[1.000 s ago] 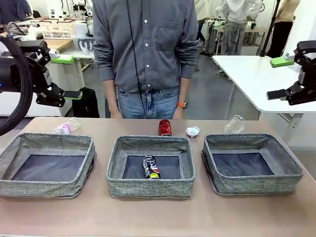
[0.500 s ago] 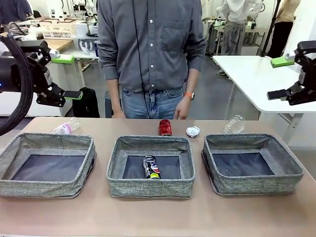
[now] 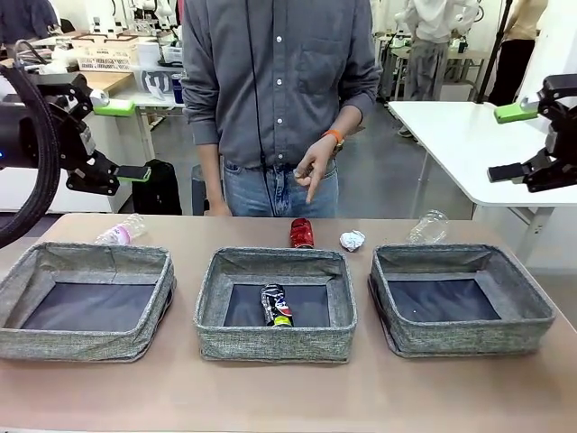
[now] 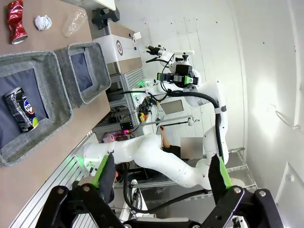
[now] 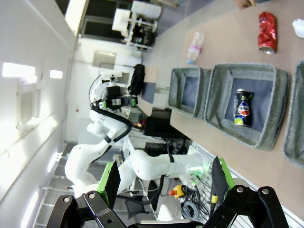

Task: Sort the waste into the appropriate baskets.
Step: Pick up the waste item pointed out by the person.

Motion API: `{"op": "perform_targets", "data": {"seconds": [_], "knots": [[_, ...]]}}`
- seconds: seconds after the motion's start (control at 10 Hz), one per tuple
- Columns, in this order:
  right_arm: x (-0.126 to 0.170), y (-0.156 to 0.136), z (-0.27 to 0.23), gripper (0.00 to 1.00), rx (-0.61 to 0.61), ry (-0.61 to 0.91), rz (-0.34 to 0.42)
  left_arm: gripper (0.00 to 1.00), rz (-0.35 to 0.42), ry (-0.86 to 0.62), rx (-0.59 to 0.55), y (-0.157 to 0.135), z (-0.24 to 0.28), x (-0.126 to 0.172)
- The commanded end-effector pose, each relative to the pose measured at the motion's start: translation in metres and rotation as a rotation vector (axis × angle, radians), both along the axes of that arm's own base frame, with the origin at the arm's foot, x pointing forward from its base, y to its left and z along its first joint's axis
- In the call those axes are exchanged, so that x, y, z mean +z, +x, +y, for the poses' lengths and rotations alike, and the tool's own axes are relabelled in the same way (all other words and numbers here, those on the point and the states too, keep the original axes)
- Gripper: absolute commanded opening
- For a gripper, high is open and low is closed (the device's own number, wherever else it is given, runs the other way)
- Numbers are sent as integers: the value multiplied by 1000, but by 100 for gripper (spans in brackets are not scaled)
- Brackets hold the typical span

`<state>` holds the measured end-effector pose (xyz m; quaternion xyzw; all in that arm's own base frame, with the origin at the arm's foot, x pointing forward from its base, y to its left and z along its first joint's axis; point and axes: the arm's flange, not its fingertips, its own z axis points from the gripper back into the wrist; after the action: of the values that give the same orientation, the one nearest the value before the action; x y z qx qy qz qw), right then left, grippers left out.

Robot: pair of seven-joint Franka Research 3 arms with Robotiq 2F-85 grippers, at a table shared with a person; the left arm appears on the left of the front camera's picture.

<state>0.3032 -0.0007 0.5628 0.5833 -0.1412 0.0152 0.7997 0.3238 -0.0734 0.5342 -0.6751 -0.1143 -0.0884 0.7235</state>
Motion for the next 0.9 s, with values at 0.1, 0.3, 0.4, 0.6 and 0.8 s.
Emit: {"op": "perform_targets", "data": {"seconds": [0.1, 0.3, 0.4, 0.6, 0.8], "knots": [[1, 2, 1, 100, 4, 20, -26, 100, 9, -24, 9, -1, -1, 6], [1, 2, 1, 100, 4, 20, -26, 100, 9, -24, 9, -1, -1, 6], [1, 2, 1, 100, 4, 20, -26, 100, 9, -24, 9, -1, -1, 6], [1, 2, 1, 100, 4, 20, -26, 100, 9, -24, 9, -1, -1, 6], [6, 24, 40, 100, -52, -190, -6, 100, 9, -24, 9, -1, -1, 6]]}}
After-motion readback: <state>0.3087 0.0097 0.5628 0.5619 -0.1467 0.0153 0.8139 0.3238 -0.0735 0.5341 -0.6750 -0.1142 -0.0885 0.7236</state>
